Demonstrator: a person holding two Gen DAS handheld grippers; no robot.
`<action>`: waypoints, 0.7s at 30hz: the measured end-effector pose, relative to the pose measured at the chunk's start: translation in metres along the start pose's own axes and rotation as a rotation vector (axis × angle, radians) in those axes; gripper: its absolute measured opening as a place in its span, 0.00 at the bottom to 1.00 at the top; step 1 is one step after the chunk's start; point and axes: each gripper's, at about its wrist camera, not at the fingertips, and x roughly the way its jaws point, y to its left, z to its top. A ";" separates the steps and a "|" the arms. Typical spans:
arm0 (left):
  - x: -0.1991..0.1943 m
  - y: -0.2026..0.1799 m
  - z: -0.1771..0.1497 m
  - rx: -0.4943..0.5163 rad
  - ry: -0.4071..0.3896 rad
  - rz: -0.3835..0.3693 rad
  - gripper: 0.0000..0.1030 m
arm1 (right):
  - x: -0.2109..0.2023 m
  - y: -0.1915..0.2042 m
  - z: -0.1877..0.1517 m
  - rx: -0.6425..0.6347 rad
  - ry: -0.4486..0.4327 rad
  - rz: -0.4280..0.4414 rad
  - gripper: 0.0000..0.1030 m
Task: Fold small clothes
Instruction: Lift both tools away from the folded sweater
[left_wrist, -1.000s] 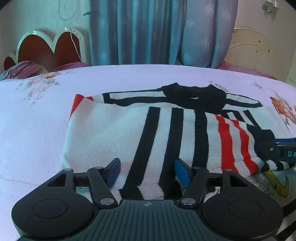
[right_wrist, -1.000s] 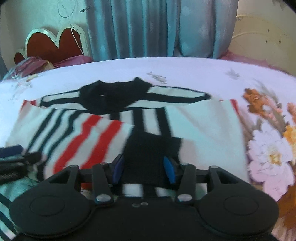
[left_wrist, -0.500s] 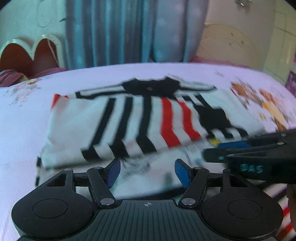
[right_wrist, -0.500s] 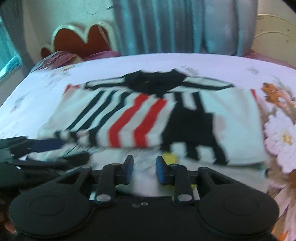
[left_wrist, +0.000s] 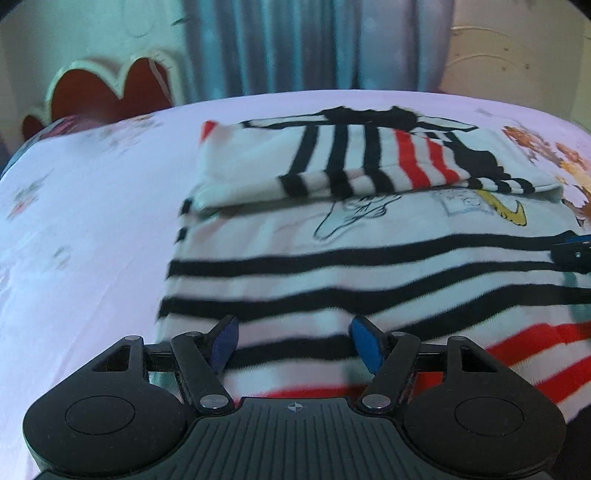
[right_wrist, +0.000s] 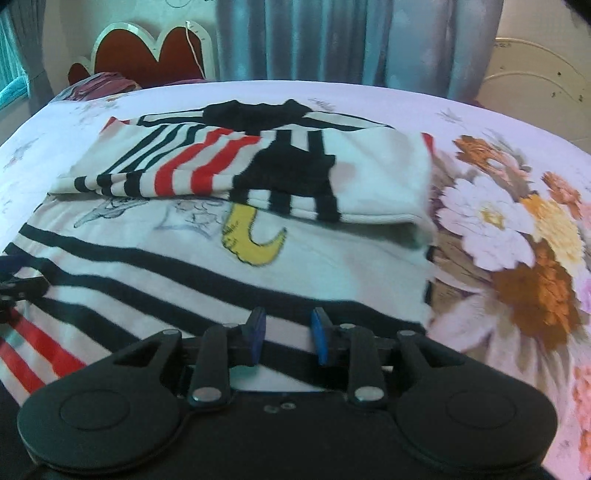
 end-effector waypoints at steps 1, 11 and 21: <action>-0.005 -0.001 -0.001 -0.014 0.007 0.005 0.65 | -0.004 0.002 -0.001 0.004 -0.005 0.014 0.30; -0.030 -0.041 -0.024 0.103 0.024 -0.084 0.65 | -0.031 0.080 -0.026 -0.092 0.002 0.192 0.28; -0.060 0.000 -0.061 0.069 0.012 -0.126 0.65 | -0.061 0.047 -0.075 0.036 0.028 -0.028 0.29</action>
